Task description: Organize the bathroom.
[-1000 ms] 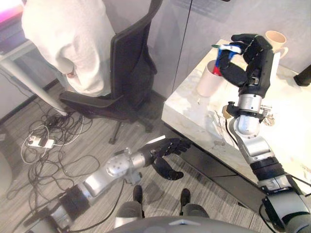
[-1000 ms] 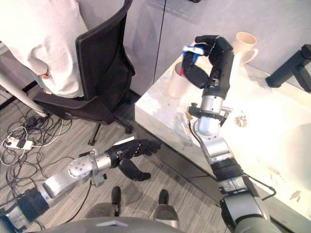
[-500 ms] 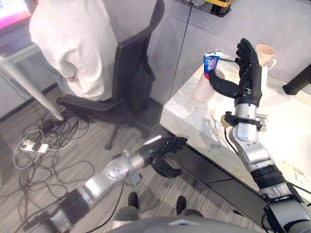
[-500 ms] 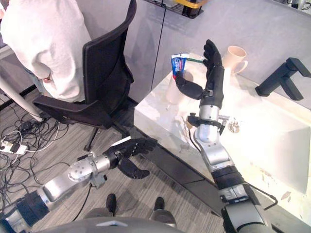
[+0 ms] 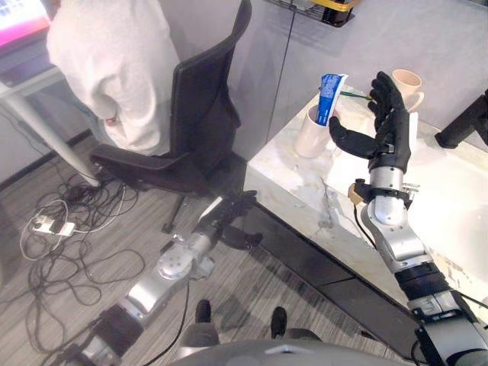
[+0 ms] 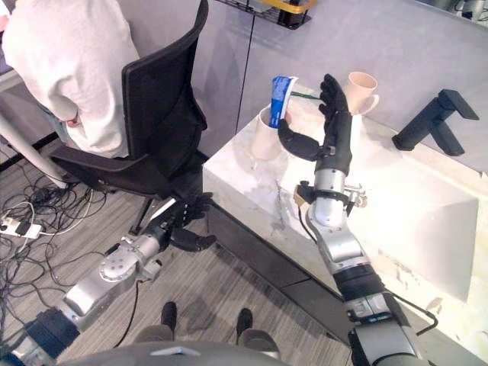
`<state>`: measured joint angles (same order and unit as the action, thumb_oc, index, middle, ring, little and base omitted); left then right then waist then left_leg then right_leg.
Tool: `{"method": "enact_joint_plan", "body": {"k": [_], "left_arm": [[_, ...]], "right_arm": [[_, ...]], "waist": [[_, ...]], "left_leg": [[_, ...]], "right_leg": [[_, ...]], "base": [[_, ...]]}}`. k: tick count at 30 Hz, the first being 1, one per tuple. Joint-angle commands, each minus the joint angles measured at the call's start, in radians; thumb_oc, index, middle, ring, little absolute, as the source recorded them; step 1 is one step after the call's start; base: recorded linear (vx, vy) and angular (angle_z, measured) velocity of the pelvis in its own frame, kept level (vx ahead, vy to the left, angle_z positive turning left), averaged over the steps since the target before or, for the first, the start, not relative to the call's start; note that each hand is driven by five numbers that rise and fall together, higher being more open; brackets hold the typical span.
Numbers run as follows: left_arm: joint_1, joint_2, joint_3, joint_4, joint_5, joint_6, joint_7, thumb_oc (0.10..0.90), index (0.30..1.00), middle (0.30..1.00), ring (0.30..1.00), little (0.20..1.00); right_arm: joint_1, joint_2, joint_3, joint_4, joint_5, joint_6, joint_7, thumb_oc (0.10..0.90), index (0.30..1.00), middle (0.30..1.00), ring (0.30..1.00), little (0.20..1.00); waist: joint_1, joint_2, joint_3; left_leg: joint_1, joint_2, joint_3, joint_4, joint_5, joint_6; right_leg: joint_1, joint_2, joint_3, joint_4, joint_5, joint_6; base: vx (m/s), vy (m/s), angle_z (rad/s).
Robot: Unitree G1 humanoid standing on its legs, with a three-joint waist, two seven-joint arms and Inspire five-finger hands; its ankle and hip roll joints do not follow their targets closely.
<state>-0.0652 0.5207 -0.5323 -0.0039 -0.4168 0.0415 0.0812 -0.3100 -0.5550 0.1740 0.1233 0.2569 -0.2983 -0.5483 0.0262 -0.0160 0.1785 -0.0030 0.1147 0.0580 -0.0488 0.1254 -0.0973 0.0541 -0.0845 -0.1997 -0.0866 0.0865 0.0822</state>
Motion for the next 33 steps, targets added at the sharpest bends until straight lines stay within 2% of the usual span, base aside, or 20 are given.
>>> {"method": "enact_joint_plan", "body": {"k": [1, 3, 4, 6, 7, 8, 9, 10, 11, 13, 15, 18, 20, 22, 23, 24, 27, 30, 32, 33], "left_arm": [[-0.052, -0.025, 0.08, -0.05, 0.068, -0.176, 0.062, 0.8, 0.9, 0.9, 0.9, 0.9], [-0.04, -0.037, 0.112, -0.032, 0.077, -0.186, 0.031, 0.8, 0.9, 0.9, 0.9, 0.9], [-0.027, -0.04, 0.138, -0.006, 0.06, -0.205, -0.012, 0.8, 0.9, 0.9, 0.9, 0.9], [-0.02, -0.043, 0.146, 0.0, 0.051, -0.213, -0.041, 0.8, 0.9, 0.9, 0.9, 0.9], [-0.015, -0.045, 0.152, 0.014, 0.065, -0.237, -0.084, 0.8, 0.9, 0.9, 0.9, 0.9], [-0.027, -0.034, 0.147, 0.016, 0.028, -0.245, -0.114, 0.8, 0.9, 0.9, 0.9, 0.9], [-0.03, -0.034, 0.146, 0.017, 0.022, -0.244, -0.118, 0.8, 0.9, 0.9, 0.9, 0.9], [-0.044, -0.036, 0.14, 0.044, 0.022, -0.257, -0.15, 0.8, 0.9, 0.9, 0.9, 0.9], [-0.051, -0.028, 0.124, 0.083, 0.015, -0.289, -0.187, 0.8, 0.9, 0.9, 0.9, 0.9], [-0.053, -0.029, 0.106, 0.111, 0.005, -0.3, -0.21, 0.8, 0.9, 0.9, 0.9, 0.9], [-0.055, -0.022, 0.07, 0.162, -0.016, -0.317, -0.25, 0.8, 0.9, 0.9, 0.9, 0.9], [-0.046, -0.026, 0.059, 0.229, -0.019, -0.316, -0.303, 0.8, 0.9, 0.9, 0.9, 0.9], [-0.032, -0.02, 0.045, 0.305, 0.04, -0.311, -0.311, 0.8, 0.9, 0.9, 0.9, 0.9], [-0.013, -0.018, 0.058, 0.383, -0.021, -0.261, -0.339, 0.8, 0.9, 0.9, 0.9, 0.9], [-0.003, -0.024, 0.073, 0.432, 0.015, -0.288, -0.329, 0.8, 0.9, 0.9, 0.9, 0.9], [0.002, -0.03, 0.078, 0.484, 0.052, -0.298, -0.334, 0.8, 0.9, 0.9, 0.9, 0.9], [0.013, -0.064, 0.094, 0.583, 0.051, -0.281, -0.323, 0.8, 0.9, 0.9, 0.9, 0.9], [0.001, -0.122, 0.122, 0.723, 0.051, -0.306, -0.314, 0.8, 0.9, 0.9, 0.9, 0.9], [-0.007, -0.139, 0.131, 0.736, 0.061, -0.302, -0.289, 0.8, 0.9, 0.9, 0.9, 0.9], [-0.006, -0.154, 0.138, 0.744, 0.055, -0.288, -0.248, 0.8, 0.9, 0.9, 0.9, 0.9]], "right_arm": [[-0.072, -0.075, -0.135, -0.134, 0.014, -0.158, -0.063, 0.8, 0.9, 0.9, 0.9, 0.9], [-0.053, -0.077, -0.168, -0.168, 0.01, -0.19, -0.085, 0.8, 0.9, 0.9, 0.9, 0.9], [-0.03, -0.077, -0.212, -0.213, 0.035, -0.187, -0.082, 0.8, 0.9, 0.9, 0.9, 0.9], [-0.015, -0.075, -0.232, -0.233, 0.046, -0.189, -0.085, 0.8, 0.9, 0.9, 0.9, 0.9], [0.014, -0.068, -0.278, -0.272, 0.043, -0.188, -0.098, 0.8, 0.9, 0.9, 0.9, 0.9], [0.037, -0.07, -0.314, -0.296, 0.028, -0.186, -0.131, 0.8, 0.9, 0.9, 0.9, 0.9], [0.041, -0.072, -0.321, -0.298, 0.027, -0.19, -0.137, 0.8, 0.9, 0.9, 0.9, 0.9], [0.055, -0.071, -0.344, -0.297, 0.035, -0.204, -0.177, 0.8, 0.9, 0.9, 0.9, 0.9], [0.073, -0.066, -0.38, -0.29, 0.026, -0.215, -0.218, 0.8, 0.9, 0.9, 0.9, 0.9], [0.089, -0.061, -0.409, -0.286, 0.026, -0.228, -0.244, 0.8, 0.9, 0.9, 0.9, 0.9], [0.121, -0.048, -0.461, -0.263, 0.017, -0.239, -0.286, 0.8, 0.9, 0.9, 0.9, 0.9], [0.147, -0.048, -0.515, -0.207, 0.038, -0.225, -0.319, 0.8, 0.9, 0.9, 0.9, 0.9], [0.177, -0.053, -0.564, -0.122, 0.015, -0.17, -0.384, 0.8, 0.9, 0.9, 0.9, 0.9], [0.211, -0.055, -0.585, -0.044, -0.047, -0.077, -0.432, 0.8, 0.9, 0.9, 0.9, 0.9], [0.233, -0.044, -0.589, -0.003, -0.038, -0.064, -0.413, 0.8, 0.9, 0.9, 0.9, 0.9], [0.258, -0.03, -0.588, 0.057, -0.024, -0.084, -0.395, 0.8, 0.9, 0.9, 0.9, 0.9], [0.316, 0.0, -0.561, 0.17, -0.081, -0.036, -0.372, 0.8, 0.9, 0.9, 0.9, 0.9], [0.37, 0.077, -0.485, 0.348, -0.003, -0.071, -0.272, 0.8, 0.9, 0.9, 0.9, 0.9], [0.38, 0.116, -0.426, 0.412, -0.005, -0.061, -0.232, 0.8, 0.9, 0.9, 0.9, 0.9], [0.377, 0.165, -0.337, 0.482, -0.007, -0.028, -0.199, 0.8, 0.9, 0.9, 0.9, 0.9]], "waist": [[-0.018, -0.086, 0.005], [-0.034, -0.091, 0.004], [-0.054, -0.073, -0.009], [-0.061, -0.07, -0.016], [-0.086, -0.044, -0.033], [-0.105, -0.028, -0.039], [-0.106, -0.026, -0.039], [-0.126, -0.016, -0.042], [-0.146, -0.006, -0.041], [-0.162, -0.005, -0.037], [-0.188, -0.008, -0.025], [-0.199, 0.002, -0.013], [-0.202, 0.015, 0.005], [-0.187, 0.019, 0.017], [-0.191, 0.012, 0.018], [-0.194, 0.009, 0.016], [-0.195, 0.008, 0.004], [-0.186, 0.006, -0.008], [-0.169, 0.002, -0.015], [-0.143, -0.012, -0.025]], "left_leg": [[-0.083, -0.048, 0.029, 0.503, -0.175, 0.021], [-0.068, -0.093, -0.003, 0.608, -0.243, 0.043], [-0.023, -0.119, -0.046, 0.584, -0.267, 0.044], [0.001, -0.137, -0.066, 0.551, -0.26, 0.043], [0.077, -0.153, -0.114, 0.42, -0.296, 0.048], [0.144, -0.168, -0.144, 0.291, -0.359, 0.065], [0.156, -0.173, -0.152, 0.263, -0.372, 0.07], [0.185, -0.178, -0.155, 0.202, -0.394, 0.077], [0.198, -0.179, -0.14, 0.133, -0.385, 0.092], [0.2, -0.185, -0.125, 0.108, -0.382, 0.103], [0.188, -0.199, -0.101, 0.085, -0.37, 0.107], [0.182, -0.199, -0.067, 0.048, -0.344, 0.107], [0.191, -0.178, -0.01, 0.008, -0.309, 0.1], [0.208, -0.157, 0.067, -0.038, -0.294, 0.101], [0.197, -0.159, 0.089, -0.038, -0.287, 0.106], [0.191, -0.154, 0.111, -0.038, -0.284, 0.111], [0.16, -0.139, 0.147, -0.038, -0.262, 0.127], [0.122, -0.113, 0.181, -0.037, -0.23, 0.139], [0.097, -0.103, 0.199, -0.036, -0.207, 0.137], [0.074, -0.101, 0.231, -0.037, -0.192, 0.126]], "right_leg": [[0.043, -0.037, 0.002, 0.015, -0.054, 0.014], [0.004, -0.048, 0.029, 0.033, -0.036, 0.015], [-0.033, -0.039, 0.06, 0.051, -0.025, 0.018], [-0.057, -0.042, 0.076, 0.062, -0.016, 0.019], [-0.106, -0.034, 0.105, 0.083, -0.006, 0.03], [-0.155, -0.033, 0.135, 0.107, 0.011, 0.053], [-0.164, -0.034, 0.142, 0.11, 0.015, 0.057], [-0.193, -0.039, 0.161, 0.116, 0.031, 0.072], [-0.225, -0.057, 0.175, 0.115, 0.059, 0.092], [-0.246, -0.077, 0.184, 0.109, 0.088, 0.103], [-0.262, -0.12, 0.195, 0.074, 0.143, 0.123], [-0.268, -0.139, 0.171, 0.03, 0.149, 0.135], [-0.283, -0.148, 0.108, 0.022, 0.141, 0.142], [-0.251, -0.144, 0.004, 0.078, 0.12, 0.153], [-0.25, -0.145, -0.011, 0.115, 0.116, 0.15], [-0.247, -0.137, -0.015, 0.15, 0.098, 0.147], [-0.227, -0.11, -0.017, 0.234, 0.022, 0.126], [-0.153, -0.059, -0.006, 0.287, -0.109, 0.103], [-0.114, -0.048, -0.027, 0.264, -0.141, 0.095], [-0.065, -0.053, -0.062, 0.195, -0.133, 0.098]], "base": [[-0.33, 0.063, 0.08], [-0.22, 0.202, -0.13], [-0.2, 0.281, -0.11], [-0.18, 0.274, -0.27], [-0.25, 0.436, -0.59], [-0.21, 0.427, -0.67], [-0.21, 0.392, -0.68], [-0.24, 0.385, -0.7], [-0.28, 0.438, -0.61], [-0.21, 0.309, -0.39], [-0.26, 0.341, -0.45], [-0.22, 0.24, -0.32], [-0.24, 0.19, -0.72], [-0.25, 0.098, -0.84], [-0.35, 0.049, -1.13], [-0.32, 0.025, -1.22], [-0.28, 0.0, -1.01], [-0.23, -0.068, -0.59], [-0.2, -0.098, -0.52], [-0.18, -0.149, -0.53]]}}
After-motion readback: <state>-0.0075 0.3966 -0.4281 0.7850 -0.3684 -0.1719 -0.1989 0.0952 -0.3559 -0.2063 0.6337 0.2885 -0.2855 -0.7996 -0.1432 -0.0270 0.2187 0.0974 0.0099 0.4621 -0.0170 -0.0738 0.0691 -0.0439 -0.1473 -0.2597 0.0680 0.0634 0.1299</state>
